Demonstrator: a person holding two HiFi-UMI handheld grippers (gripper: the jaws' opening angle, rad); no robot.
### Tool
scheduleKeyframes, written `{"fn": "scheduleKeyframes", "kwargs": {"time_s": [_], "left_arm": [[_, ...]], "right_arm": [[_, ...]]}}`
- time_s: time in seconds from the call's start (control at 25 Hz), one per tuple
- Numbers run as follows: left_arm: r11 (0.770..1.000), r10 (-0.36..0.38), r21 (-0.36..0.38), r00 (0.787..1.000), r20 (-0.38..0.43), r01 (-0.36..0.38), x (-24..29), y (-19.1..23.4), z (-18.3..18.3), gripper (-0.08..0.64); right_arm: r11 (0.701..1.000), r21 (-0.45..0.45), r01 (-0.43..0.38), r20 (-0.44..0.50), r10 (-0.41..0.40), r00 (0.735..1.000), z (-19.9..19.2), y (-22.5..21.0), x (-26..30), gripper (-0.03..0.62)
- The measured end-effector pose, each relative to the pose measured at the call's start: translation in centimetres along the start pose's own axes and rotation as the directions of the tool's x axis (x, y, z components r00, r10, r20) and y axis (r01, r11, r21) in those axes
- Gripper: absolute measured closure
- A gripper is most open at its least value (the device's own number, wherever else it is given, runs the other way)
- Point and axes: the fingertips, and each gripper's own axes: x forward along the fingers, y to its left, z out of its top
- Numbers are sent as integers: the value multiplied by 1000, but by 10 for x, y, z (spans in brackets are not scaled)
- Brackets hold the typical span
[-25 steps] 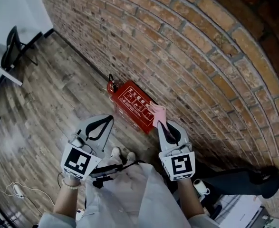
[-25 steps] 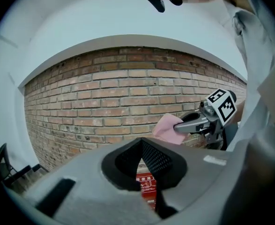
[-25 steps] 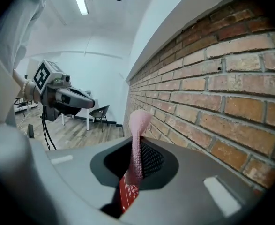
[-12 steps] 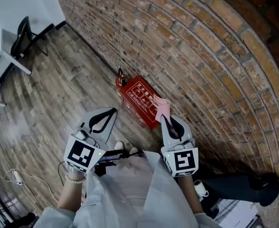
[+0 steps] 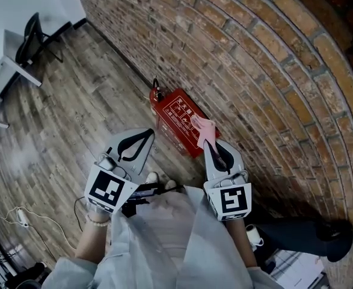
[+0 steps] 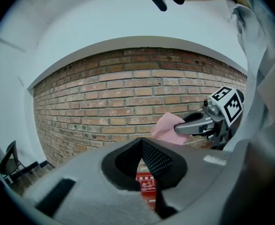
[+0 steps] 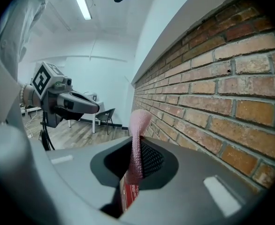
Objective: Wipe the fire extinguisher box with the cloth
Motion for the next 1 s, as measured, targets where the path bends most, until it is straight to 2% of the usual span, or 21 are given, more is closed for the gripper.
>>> {"fn": "scheduleKeyframes", "kwargs": {"time_s": [0.6,1.0], "left_arm": [[1000,-8,-13,1000,-2,8,6,1,-4,560],[1000,2,-27,1000,-17,-2,4,7,-11,560]], "right_arm": [[999,14,33,-25,-33,999,-10,-14,-1,566],[1000,17,6,-30,-6,1000,-10,-4,10,565]]}}
